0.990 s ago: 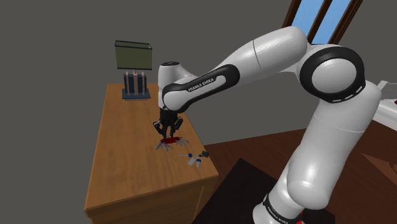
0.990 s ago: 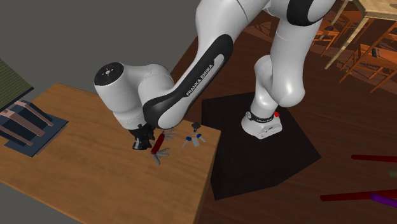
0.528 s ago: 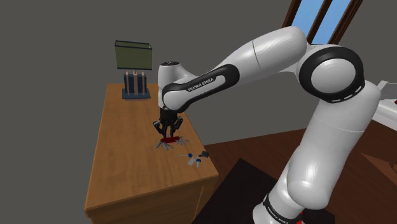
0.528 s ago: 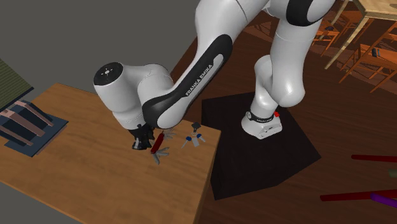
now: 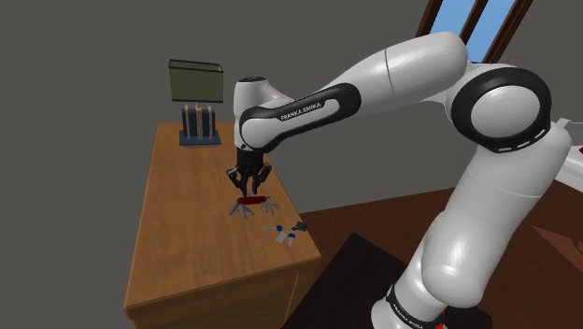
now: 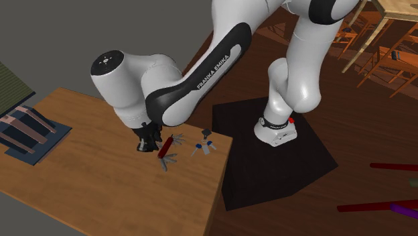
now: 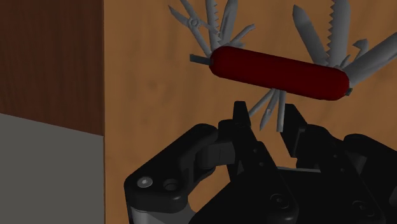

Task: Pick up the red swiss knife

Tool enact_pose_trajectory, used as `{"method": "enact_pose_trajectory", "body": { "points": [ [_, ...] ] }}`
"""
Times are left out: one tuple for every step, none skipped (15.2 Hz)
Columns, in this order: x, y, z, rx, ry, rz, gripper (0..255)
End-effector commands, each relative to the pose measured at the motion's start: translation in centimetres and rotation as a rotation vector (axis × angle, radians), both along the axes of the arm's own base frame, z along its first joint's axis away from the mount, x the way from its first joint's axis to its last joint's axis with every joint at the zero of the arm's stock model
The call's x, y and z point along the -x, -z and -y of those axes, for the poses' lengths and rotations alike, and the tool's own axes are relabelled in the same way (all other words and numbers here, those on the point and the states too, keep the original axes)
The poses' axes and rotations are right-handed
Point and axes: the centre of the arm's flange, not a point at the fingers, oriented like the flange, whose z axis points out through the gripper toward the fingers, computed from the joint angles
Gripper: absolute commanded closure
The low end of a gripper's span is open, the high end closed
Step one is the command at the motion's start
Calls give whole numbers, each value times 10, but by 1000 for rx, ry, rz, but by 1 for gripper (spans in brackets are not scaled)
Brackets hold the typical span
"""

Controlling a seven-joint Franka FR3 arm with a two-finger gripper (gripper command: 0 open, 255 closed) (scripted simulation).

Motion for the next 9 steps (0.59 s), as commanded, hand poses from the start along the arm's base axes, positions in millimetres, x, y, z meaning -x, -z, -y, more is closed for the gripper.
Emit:
{"method": "enact_pose_trajectory", "body": {
  "points": [
    [-1, -10, 0, 0, 0, 0, 255],
    [-1, -15, 0, 0, 0, 0, 255],
    [-1, -20, 0, 0, 0, 0, 255],
    [-1, -25, 0, 0, 0, 0, 255],
    [-1, -31, 0, 0, 0, 0, 255],
    [-1, -36, 0, 0, 0, 0, 255],
    [-1, -41, 0, 0, 0, 0, 255],
    [-1, -42, 0, 0, 0, 0, 255],
    [-1, -42, 0, 0, 0, 0, 255]
  ]
}}
